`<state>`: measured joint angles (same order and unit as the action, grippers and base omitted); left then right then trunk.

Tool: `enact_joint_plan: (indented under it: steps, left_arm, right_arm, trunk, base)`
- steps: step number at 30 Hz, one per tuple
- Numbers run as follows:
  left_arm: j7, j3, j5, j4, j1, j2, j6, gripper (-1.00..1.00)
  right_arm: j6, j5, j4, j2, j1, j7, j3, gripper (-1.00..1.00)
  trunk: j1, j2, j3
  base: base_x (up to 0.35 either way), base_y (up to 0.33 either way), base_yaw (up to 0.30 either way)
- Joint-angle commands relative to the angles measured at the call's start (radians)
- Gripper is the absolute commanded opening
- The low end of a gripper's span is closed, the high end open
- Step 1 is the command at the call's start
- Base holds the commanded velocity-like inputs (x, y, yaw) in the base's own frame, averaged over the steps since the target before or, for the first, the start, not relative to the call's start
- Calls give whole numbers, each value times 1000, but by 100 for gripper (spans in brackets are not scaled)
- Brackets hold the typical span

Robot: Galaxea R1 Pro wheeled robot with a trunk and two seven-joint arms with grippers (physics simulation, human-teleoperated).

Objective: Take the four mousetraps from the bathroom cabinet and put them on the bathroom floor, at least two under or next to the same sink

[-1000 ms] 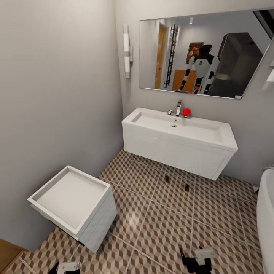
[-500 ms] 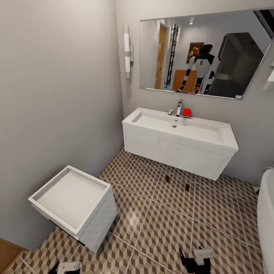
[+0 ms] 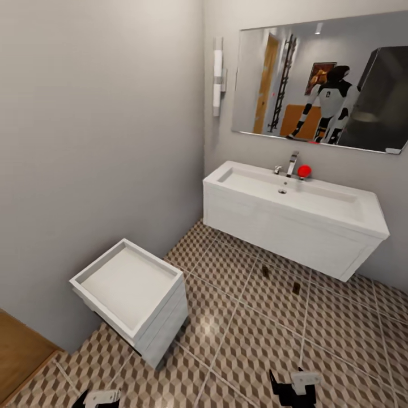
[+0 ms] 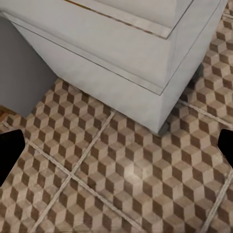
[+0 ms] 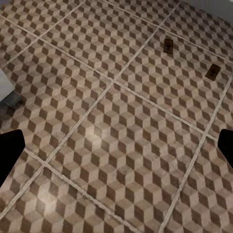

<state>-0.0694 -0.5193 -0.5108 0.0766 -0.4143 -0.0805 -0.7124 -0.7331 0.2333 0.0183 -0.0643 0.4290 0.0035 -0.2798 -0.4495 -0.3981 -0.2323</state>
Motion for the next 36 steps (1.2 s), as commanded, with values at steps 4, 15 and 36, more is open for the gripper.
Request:
enact_joint_plan:
  steps: [4,15,36]
  left_arm:
    - [-7,-8,2,3,-1,1,-4,100]
    - [-10,-7,2,2,-1,-1,-4,100]
    - [-184,9,-3,1,-1,-3,-4,100]
  right_arm:
    - [-3,8,-1,-13,0,0,-9,100]
    - [-4,9,-3,-35,-13,-71,-9,100]
    - [-7,96,-2,-92,-35,-76,-8,100]
  trunk:
    - [-1,-2,-2]
    - [-1,-2,-2]
    - [-1,-2,-2]
  base:
    - [0,0,136]
    - [0,0,21]
    - [0,0,0]
